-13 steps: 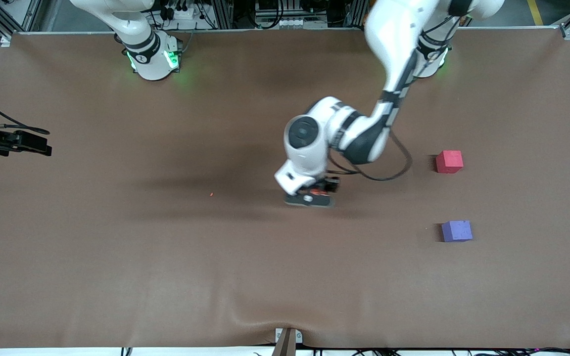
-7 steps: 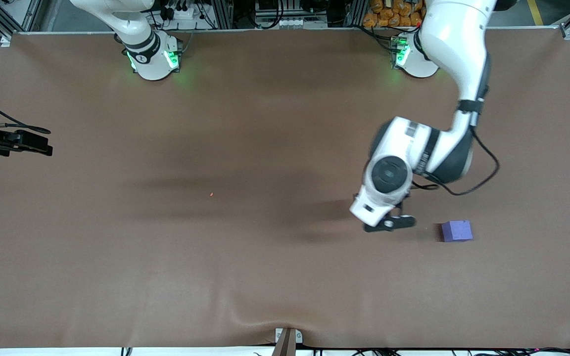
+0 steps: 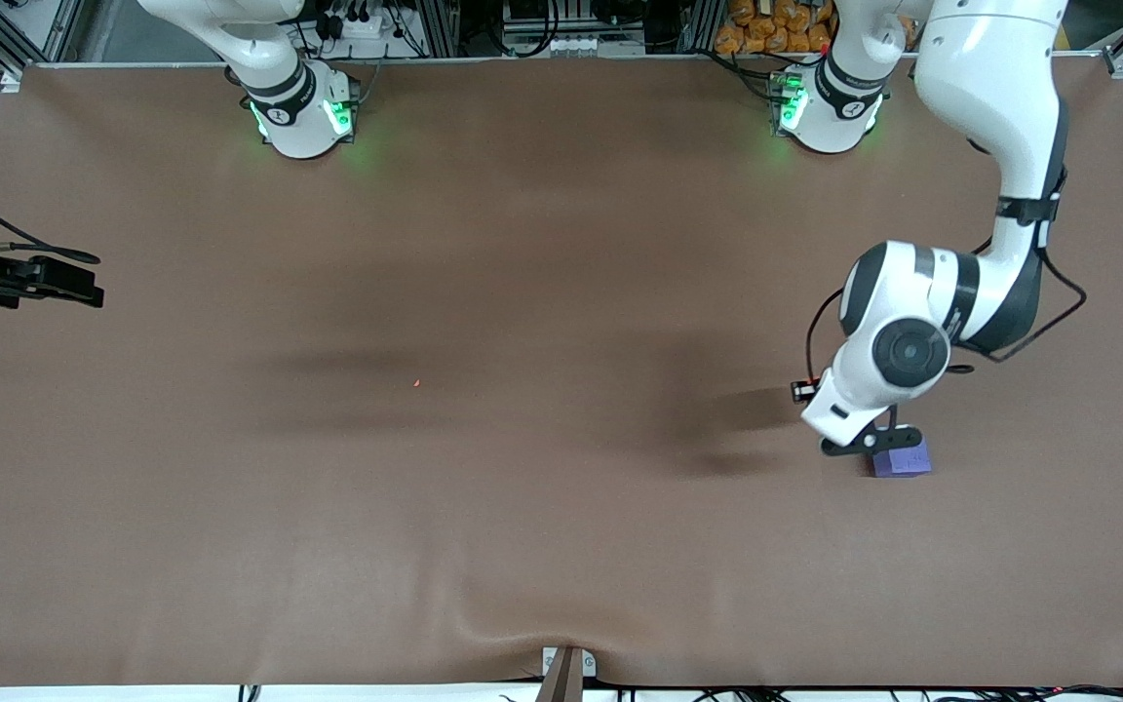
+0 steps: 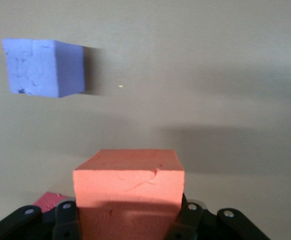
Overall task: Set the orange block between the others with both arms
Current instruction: 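Carry the orange cube with the left gripper toward the purple cube, then lower the orange cube between the pink and purple cubes, open left gripper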
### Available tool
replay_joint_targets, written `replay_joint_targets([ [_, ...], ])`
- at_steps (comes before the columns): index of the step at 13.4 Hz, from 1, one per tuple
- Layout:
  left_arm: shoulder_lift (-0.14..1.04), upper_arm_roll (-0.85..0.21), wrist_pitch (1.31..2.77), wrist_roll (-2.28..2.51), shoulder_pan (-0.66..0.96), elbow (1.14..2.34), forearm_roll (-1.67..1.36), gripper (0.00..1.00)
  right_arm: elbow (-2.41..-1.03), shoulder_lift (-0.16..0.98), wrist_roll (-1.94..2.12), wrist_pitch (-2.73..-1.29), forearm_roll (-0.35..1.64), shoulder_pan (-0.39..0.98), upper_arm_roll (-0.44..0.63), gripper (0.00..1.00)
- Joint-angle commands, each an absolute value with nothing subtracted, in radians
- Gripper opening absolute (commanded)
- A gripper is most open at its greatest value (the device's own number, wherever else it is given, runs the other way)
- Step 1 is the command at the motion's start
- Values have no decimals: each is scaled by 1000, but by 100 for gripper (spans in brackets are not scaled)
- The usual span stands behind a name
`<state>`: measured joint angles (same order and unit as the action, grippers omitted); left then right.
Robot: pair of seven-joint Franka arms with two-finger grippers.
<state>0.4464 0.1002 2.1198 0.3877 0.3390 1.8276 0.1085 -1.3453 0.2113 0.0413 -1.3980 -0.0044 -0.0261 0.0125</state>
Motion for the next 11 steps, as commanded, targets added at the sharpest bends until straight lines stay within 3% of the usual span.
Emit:
replay_joint_targets([
  [1, 351, 84, 2249, 336, 273, 2014, 182, 0, -1348, 201, 46, -1393, -26, -25, 11, 100],
  [4, 359, 84, 2258, 290, 229, 2022, 184, 0, -1348, 202, 46, -1393, -35, -28, 11, 100],
  [11, 345, 83, 2443, 233, 147, 2160, 184, 0, -1347, 204, 48, -1393, -35, -25, 11, 100],
])
